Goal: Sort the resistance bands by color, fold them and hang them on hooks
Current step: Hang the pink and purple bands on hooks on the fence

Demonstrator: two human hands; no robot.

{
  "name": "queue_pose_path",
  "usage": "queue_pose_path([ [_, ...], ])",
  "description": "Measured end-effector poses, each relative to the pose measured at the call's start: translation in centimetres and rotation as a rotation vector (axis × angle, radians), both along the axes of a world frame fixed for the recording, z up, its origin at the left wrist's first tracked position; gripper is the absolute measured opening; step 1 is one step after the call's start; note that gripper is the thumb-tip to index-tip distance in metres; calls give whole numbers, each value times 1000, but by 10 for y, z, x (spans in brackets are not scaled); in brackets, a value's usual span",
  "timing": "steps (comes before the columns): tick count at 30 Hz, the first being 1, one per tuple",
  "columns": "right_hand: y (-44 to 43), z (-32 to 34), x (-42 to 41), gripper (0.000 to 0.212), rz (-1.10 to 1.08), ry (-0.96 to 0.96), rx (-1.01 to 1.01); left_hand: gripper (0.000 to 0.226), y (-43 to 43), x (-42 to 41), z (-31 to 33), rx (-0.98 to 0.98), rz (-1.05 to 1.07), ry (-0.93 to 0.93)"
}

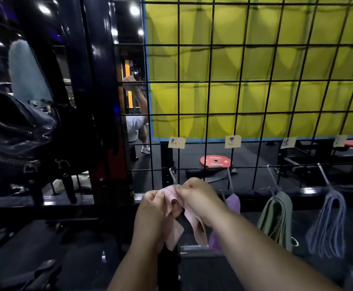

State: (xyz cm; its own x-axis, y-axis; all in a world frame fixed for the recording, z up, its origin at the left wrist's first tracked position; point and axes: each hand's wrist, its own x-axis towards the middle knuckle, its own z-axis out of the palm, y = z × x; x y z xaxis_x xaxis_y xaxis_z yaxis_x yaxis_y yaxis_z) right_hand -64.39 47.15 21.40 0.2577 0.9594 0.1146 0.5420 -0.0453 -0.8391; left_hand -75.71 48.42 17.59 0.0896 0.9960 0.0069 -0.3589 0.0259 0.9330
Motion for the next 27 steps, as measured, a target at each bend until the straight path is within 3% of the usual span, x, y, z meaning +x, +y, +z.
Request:
queue_pose_path([
  [3, 1, 0, 2, 24, 13, 42, -19, 20, 1, 1, -2, -4, 10, 43],
  [7, 4, -2, 5, 31, 12, 136, -22, 31, 2, 7, 1, -117, -23, -86],
  [9, 4, -2, 5, 30, 18, 208, -29, 21, 4, 9, -1, -120, -7, -110],
  [12, 0, -1, 5, 27, 59, 455, -58, 8, -1, 11, 3, -63, 16, -91],
  [17, 2, -6, 12, 36, 130, 764, -114, 12, -8, 14, 2, -18, 20, 26],
  [19, 3, -9, 14, 38, 122, 795, -134, 11, -11, 15, -1, -8, -28, 15],
  [23, 2, -15, 13, 15, 120, 825, -139, 19, -18, 16, -3, -6, -80, 34],
  [27, 0, -24, 14, 16, 101, 789, -81, 33, -23, 13, -10, 83, -57, 112],
])
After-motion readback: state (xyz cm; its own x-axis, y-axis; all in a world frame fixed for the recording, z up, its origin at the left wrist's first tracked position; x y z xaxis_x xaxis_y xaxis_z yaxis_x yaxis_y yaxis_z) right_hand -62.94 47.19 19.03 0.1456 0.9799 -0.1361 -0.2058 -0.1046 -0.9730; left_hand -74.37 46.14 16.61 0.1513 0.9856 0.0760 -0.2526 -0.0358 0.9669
